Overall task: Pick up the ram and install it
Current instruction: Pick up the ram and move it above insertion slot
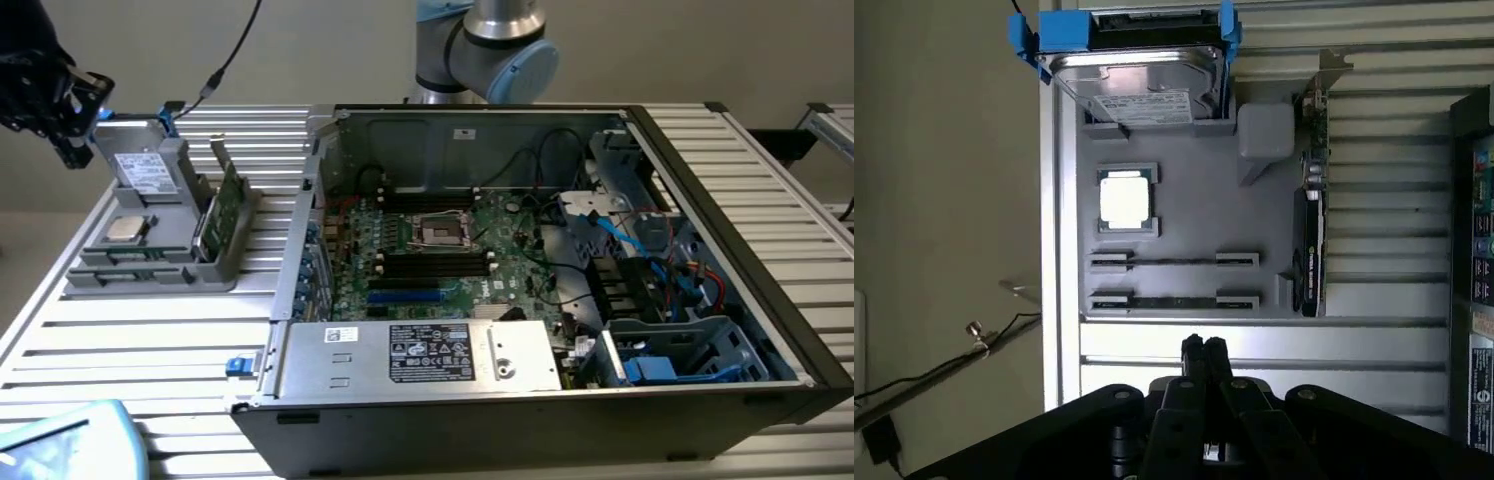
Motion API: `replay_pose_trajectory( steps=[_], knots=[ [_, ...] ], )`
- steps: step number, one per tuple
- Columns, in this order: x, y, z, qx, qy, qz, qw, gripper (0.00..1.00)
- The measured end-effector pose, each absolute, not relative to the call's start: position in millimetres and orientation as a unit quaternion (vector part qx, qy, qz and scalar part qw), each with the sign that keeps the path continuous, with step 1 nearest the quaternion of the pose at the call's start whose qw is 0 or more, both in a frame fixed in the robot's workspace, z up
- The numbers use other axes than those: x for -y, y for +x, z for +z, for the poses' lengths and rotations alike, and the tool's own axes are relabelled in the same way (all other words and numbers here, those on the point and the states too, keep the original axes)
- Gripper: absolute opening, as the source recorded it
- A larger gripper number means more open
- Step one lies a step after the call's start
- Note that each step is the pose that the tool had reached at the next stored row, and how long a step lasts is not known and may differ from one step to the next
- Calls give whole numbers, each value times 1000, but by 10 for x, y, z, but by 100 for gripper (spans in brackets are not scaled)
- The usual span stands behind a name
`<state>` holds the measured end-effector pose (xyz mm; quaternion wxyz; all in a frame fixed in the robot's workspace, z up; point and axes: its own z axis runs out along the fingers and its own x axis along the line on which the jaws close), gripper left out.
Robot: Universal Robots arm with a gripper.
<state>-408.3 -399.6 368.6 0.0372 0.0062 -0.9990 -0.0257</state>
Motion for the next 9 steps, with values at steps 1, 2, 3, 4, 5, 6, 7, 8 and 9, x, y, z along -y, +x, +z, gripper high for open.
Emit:
replay_pose_trajectory(
  steps=[1, 2, 3, 4, 5, 6, 7, 8, 9],
  knots=[
    [3996, -4083, 3681, 999, 15, -25, 37, 11],
    [3996, -4082, 3677, 999, 24, -25, 38, 11],
    [3996, -4082, 3671, 998, 33, -25, 38, 11],
    [3996, -4082, 3665, 998, 42, -24, 38, 11],
    [3996, -4083, 3659, 998, 51, -24, 38, 11],
    [3996, -4083, 3653, 997, 60, -25, 39, 11],
    [3995, -4083, 3649, 997, 69, -25, 39, 11],
    [3995, -4083, 3647, 996, 78, -25, 39, 11],
    [3996, -4083, 3644, 995, 87, -25, 39, 11]
  ],
)
